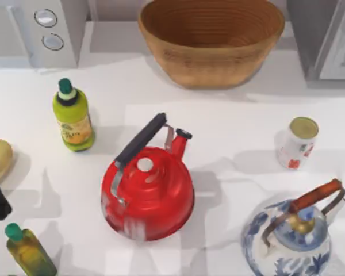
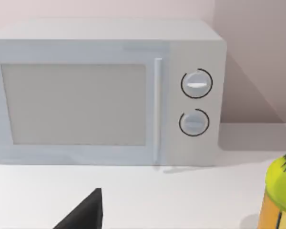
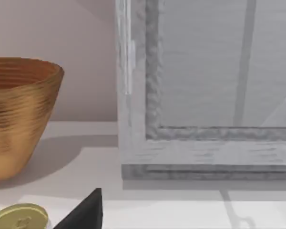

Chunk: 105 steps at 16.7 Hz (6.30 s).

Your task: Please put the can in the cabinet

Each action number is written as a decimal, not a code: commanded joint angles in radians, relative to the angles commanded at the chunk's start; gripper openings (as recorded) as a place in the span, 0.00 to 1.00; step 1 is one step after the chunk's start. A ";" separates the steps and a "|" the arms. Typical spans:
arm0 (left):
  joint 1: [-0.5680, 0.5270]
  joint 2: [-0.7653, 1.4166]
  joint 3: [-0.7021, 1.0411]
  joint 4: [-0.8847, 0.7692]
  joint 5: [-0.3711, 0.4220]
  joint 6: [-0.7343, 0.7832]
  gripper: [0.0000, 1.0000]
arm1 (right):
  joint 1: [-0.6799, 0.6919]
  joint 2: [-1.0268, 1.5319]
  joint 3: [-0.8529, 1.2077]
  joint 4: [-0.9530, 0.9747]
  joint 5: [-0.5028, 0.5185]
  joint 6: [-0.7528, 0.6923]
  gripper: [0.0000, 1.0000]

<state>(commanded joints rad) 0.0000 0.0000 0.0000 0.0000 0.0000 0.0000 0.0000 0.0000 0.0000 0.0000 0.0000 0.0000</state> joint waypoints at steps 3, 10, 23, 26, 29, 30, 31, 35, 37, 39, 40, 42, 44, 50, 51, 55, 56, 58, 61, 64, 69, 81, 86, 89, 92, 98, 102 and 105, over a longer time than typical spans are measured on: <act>0.000 0.000 0.000 0.000 0.000 0.000 1.00 | 0.004 0.011 0.006 -0.001 0.003 0.003 1.00; 0.000 0.000 0.000 0.000 0.000 0.000 1.00 | 0.114 0.361 0.194 -0.039 0.075 0.099 1.00; 0.000 0.000 0.000 0.000 0.000 0.000 1.00 | 0.406 1.397 0.701 -0.140 0.266 0.353 1.00; 0.000 0.000 0.000 0.000 0.000 0.000 1.00 | 0.449 1.513 0.753 -0.155 0.287 0.383 1.00; 0.000 0.000 0.000 0.000 0.000 0.000 1.00 | 0.468 1.555 0.765 -0.163 0.294 0.394 1.00; 0.000 0.000 0.000 0.000 0.000 0.000 1.00 | 0.468 1.555 0.765 -0.163 0.294 0.394 1.00; 0.000 0.000 0.000 0.000 0.000 0.000 1.00 | 0.468 1.555 0.765 -0.163 0.294 0.394 1.00; 0.000 0.000 0.000 0.000 0.000 0.000 1.00 | 0.454 1.566 0.772 -0.153 0.287 0.384 1.00; 0.000 0.000 0.000 0.000 0.000 0.000 1.00 | 0.430 1.612 0.793 -0.121 0.274 0.364 1.00; 0.000 0.000 0.000 0.000 0.000 0.000 1.00 | 0.412 1.679 0.806 -0.067 0.263 0.349 1.00; 0.000 0.000 0.000 0.000 0.000 0.000 1.00 | 0.408 1.712 0.809 -0.037 0.261 0.346 1.00; 0.000 0.000 0.000 0.000 0.000 0.000 1.00 | 0.408 1.769 0.810 0.017 0.262 0.346 1.00; 0.000 0.000 0.000 0.000 0.000 0.000 1.00 | 0.411 1.798 0.808 0.048 0.263 0.349 1.00; 0.000 0.000 0.000 0.000 0.000 0.000 1.00 | 0.411 1.800 0.808 0.051 0.264 0.349 0.85; 0.000 0.000 0.000 0.000 0.000 0.000 1.00 | 0.411 1.800 0.808 0.051 0.264 0.349 0.77; 0.000 0.000 0.000 0.000 0.000 0.000 1.00 | 0.411 1.800 0.808 0.051 0.264 0.349 0.47; 0.000 0.000 0.000 0.000 0.000 0.000 1.00 | 0.411 1.800 0.808 0.051 0.264 0.349 0.40; 0.000 0.000 0.000 0.000 0.000 0.000 1.00 | 0.411 1.800 0.808 0.051 0.264 0.349 0.25; 0.000 0.000 0.000 0.000 0.000 0.000 1.00 | 0.411 1.800 0.808 0.051 0.264 0.349 0.02; 0.000 0.000 0.000 0.000 0.000 0.000 1.00 | 0.411 1.800 0.808 0.051 0.264 0.349 0.00; 0.000 0.000 0.000 0.000 0.000 0.000 1.00 | 0.411 1.800 0.808 0.051 0.264 0.349 0.00; 0.000 0.000 0.000 0.000 0.000 0.000 1.00 | 0.411 1.636 1.077 -0.439 0.263 0.348 0.00; 0.000 0.000 0.000 0.000 0.000 0.000 1.00 | 0.407 1.544 1.188 -0.582 0.259 0.343 0.00; 0.000 0.000 0.000 0.000 0.000 0.000 1.00 | 0.407 1.544 1.188 -0.582 0.259 0.343 0.00; 0.000 0.000 0.000 0.000 0.000 0.000 1.00 | 0.407 1.536 1.179 -0.575 0.255 0.343 0.00; 0.000 0.000 0.000 0.000 0.000 0.000 1.00 | 0.344 1.265 0.964 -0.457 0.180 0.297 0.00; 0.000 0.000 0.000 0.000 0.000 0.000 1.00 | 0.259 0.878 0.719 -0.322 0.118 0.228 0.00; 0.000 0.000 0.000 0.000 0.000 0.000 1.00 | 0.179 0.534 0.479 -0.218 0.079 0.160 0.00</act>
<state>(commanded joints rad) 0.0000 0.0000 0.0000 0.0000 0.0000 0.0000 0.1788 0.5343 0.4795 -0.2182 0.0786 0.1603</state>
